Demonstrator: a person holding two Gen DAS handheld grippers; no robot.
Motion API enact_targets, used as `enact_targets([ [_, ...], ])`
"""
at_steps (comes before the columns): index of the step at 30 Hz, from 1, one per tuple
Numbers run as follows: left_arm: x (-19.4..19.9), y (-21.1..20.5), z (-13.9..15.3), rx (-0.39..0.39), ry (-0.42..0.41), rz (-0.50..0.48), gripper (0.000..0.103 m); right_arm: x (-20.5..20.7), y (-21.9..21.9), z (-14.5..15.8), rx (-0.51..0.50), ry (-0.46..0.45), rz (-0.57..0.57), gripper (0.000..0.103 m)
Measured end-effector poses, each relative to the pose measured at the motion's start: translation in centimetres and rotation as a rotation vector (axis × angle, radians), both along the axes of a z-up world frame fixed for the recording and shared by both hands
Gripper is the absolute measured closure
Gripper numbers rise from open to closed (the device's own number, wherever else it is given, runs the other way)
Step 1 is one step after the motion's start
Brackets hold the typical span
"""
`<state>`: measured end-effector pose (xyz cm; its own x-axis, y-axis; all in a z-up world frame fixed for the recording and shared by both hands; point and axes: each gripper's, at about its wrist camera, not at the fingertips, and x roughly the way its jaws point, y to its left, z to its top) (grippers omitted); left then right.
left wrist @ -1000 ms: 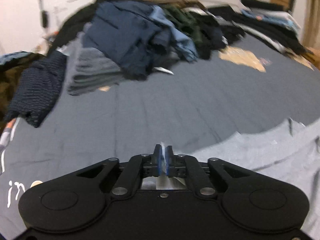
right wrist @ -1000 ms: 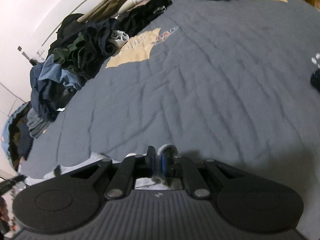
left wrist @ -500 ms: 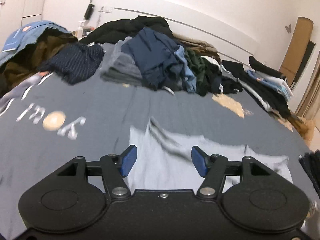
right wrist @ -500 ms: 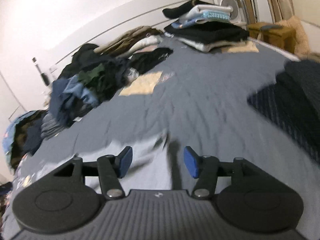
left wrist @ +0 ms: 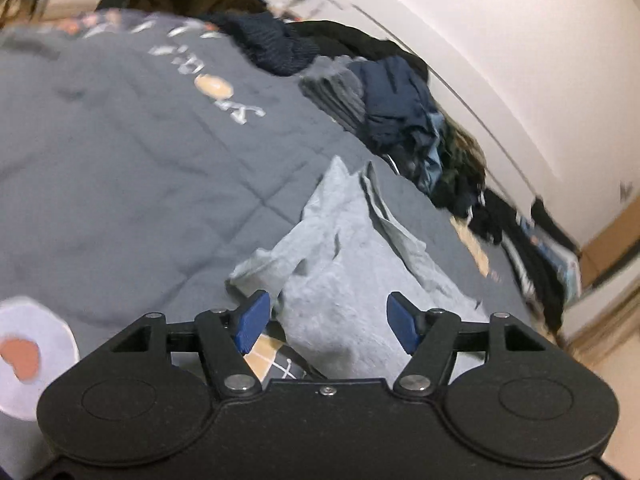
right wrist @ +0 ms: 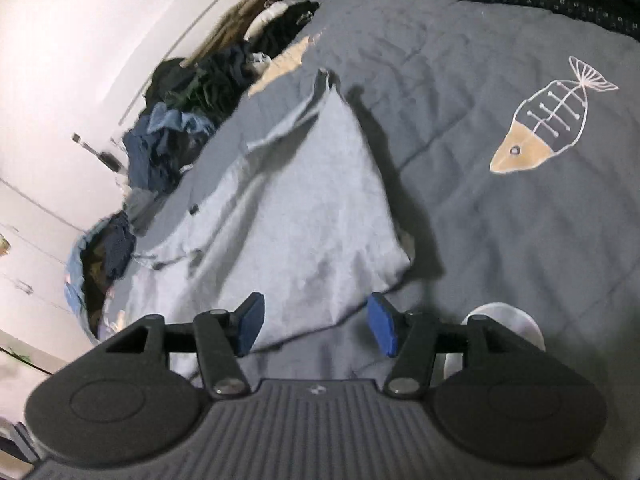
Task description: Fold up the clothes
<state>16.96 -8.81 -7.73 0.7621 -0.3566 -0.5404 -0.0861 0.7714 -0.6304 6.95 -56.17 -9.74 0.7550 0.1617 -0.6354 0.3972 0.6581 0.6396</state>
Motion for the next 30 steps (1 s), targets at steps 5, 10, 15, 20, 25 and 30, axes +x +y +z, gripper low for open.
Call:
enact_targets([
  [5, 0.6, 0.6, -1.8, -0.090, 0.068, 0.035, 0.039, -0.1, 0.8, -0.5, 0.006, -0.008, -0.040, 0.047],
  [10, 1.8, 0.9, -3.2, -0.156, 0.099, 0.062, 0.039, -0.4, 1.0, -1.0, 0.004, 0.009, -0.060, 0.047],
  [15, 2.6, 0.5, -4.9, -0.187, 0.113, 0.074, 0.039, -0.3, 1.3, -1.4, 0.020, 0.022, -0.064, 0.047],
  [20, 3.2, 0.1, -5.3, -0.204, 0.077, 0.097, 0.039, -0.6, 1.4, -2.0, 0.032, 0.029, -0.074, 0.047],
  [25, 3.0, 0.7, -5.3, -0.231, 0.051, 0.161, 0.039, -1.0, 0.4, -3.1, 0.075, 0.022, -0.139, 0.047],
  [30, 3.2, 2.1, -5.0, -0.216, 0.047, 0.224, 0.052, -0.9, -0.3, -4.5, 0.147, 0.007, -0.205, 0.047],
])
